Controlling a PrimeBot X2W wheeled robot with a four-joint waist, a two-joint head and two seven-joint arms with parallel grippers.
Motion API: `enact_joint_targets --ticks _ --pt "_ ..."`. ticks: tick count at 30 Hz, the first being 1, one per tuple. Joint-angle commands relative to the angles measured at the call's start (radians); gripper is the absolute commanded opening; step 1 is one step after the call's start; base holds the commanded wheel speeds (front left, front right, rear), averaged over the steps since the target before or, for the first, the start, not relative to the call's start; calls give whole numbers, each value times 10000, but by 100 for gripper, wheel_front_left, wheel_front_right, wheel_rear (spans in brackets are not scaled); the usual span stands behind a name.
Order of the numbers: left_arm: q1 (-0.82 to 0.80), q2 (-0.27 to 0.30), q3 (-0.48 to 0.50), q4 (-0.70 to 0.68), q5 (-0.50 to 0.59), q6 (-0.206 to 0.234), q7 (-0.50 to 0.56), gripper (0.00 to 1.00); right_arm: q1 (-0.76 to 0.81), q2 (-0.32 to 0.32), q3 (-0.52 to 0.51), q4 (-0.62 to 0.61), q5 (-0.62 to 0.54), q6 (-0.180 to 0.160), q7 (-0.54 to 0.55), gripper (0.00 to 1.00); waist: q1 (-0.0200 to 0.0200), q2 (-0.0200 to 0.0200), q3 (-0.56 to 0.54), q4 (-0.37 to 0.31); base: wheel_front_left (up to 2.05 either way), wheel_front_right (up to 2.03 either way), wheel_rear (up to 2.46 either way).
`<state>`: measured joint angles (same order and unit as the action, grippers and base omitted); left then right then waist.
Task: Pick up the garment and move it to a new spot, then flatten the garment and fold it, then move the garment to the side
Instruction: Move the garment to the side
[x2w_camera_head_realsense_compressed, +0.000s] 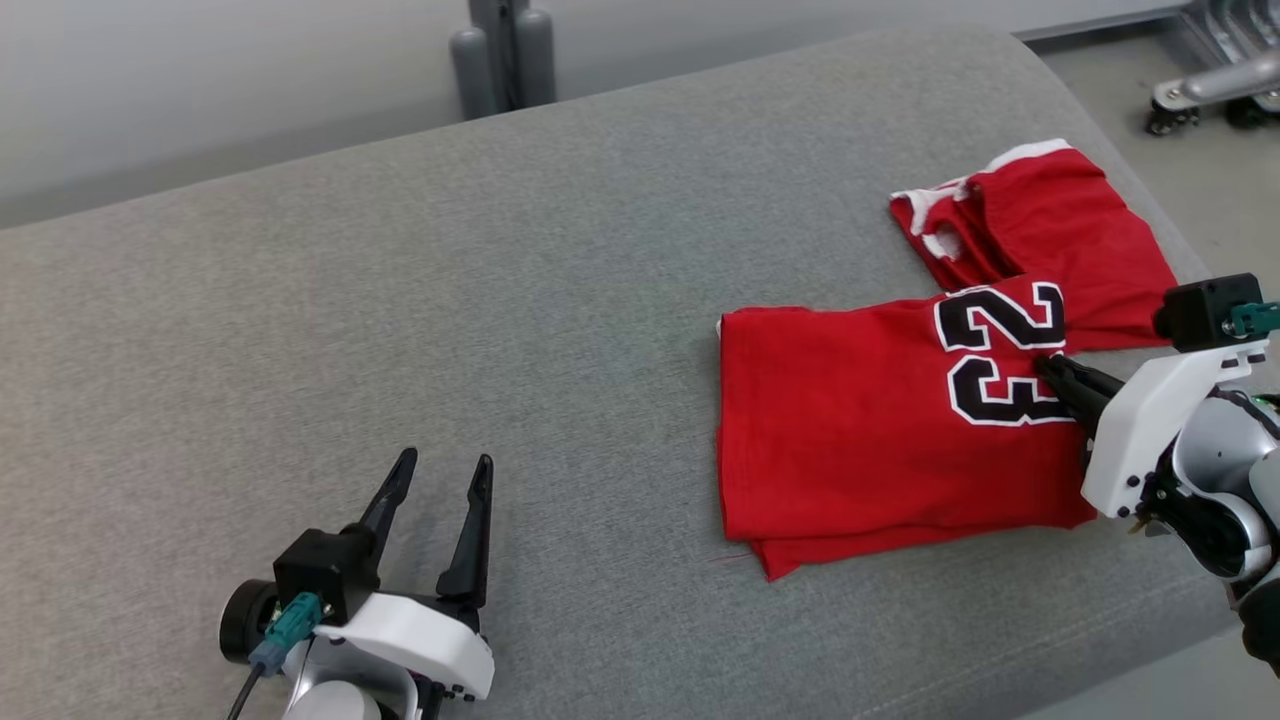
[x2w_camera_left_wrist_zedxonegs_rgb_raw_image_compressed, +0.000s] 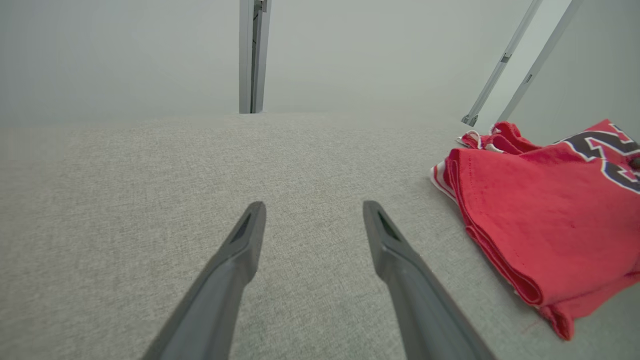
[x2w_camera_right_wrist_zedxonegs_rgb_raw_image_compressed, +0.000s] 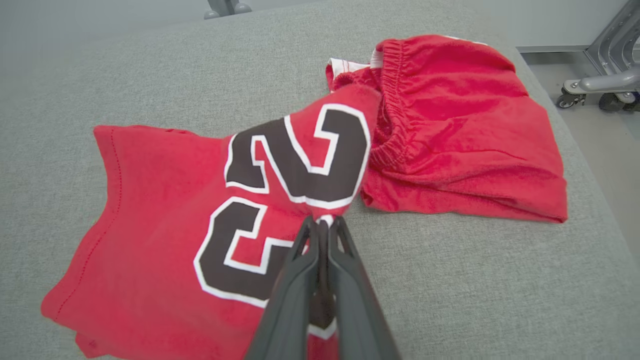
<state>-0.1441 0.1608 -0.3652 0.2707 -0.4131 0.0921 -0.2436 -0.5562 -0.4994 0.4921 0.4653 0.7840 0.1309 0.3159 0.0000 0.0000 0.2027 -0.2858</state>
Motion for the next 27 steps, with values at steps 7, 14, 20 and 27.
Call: enact_joint_targets --ticks 7,14,20,27 --pt "-291 119 -82 -6 81 -23 75 100 -523 170 62 167 -234 0 -324 0 0 0 197 -58 0 0 0" --pt "-145 30 -49 103 -76 31 -12 100 -1182 66 -66 417 -484 0 -348 0 0 0 -37 410 0 0 0" --pt "-74 -76 -61 177 -152 38 -73 100 -1820 -304 -368 798 -998 -1 13 0 0 0 -210 777 0 0 0" --pt "-46 -176 -64 248 -160 16 -137 100 -2142 -1019 -926 1047 -1660 -1 151 0 0 0 -212 1100 0 0 0"
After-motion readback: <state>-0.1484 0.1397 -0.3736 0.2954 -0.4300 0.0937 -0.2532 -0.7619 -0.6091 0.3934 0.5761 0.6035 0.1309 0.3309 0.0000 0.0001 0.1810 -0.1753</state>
